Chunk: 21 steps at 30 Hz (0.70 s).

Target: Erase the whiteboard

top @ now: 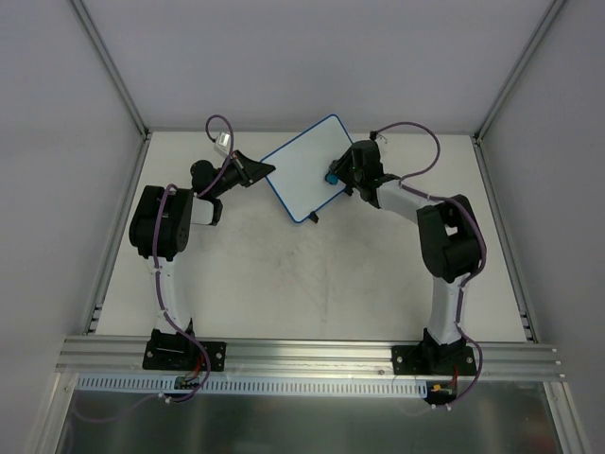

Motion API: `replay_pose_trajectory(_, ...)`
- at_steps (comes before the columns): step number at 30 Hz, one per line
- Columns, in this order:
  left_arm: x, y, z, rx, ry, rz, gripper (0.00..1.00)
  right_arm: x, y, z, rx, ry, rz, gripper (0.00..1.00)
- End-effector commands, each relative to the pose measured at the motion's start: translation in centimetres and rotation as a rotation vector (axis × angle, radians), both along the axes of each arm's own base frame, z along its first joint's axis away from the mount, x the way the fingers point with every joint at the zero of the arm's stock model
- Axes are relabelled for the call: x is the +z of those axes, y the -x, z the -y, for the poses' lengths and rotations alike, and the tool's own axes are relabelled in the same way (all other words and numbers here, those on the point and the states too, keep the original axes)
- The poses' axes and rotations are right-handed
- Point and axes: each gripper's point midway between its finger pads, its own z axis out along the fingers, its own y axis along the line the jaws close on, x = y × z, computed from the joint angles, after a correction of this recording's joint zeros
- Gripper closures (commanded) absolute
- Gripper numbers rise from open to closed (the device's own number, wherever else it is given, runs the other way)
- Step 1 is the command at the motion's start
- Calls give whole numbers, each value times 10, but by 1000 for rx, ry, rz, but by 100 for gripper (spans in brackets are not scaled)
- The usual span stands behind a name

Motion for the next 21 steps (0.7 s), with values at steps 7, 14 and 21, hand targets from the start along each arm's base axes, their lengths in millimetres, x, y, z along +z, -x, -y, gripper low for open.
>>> replay_pose_trajectory(7, 70, 30, 17, -115, 26, 400, 100, -14, -12, -40, 61, -255, 2, 100)
replay_pose_trajectory(14, 71, 30, 17, -115, 27, 401, 100, -38, 8, -21, -47, -76, -84, 100)
replay_pose_trajectory(21, 70, 31, 17, -114, 25, 402, 100, -58, 19, 2, -125, 17, -189, 100)
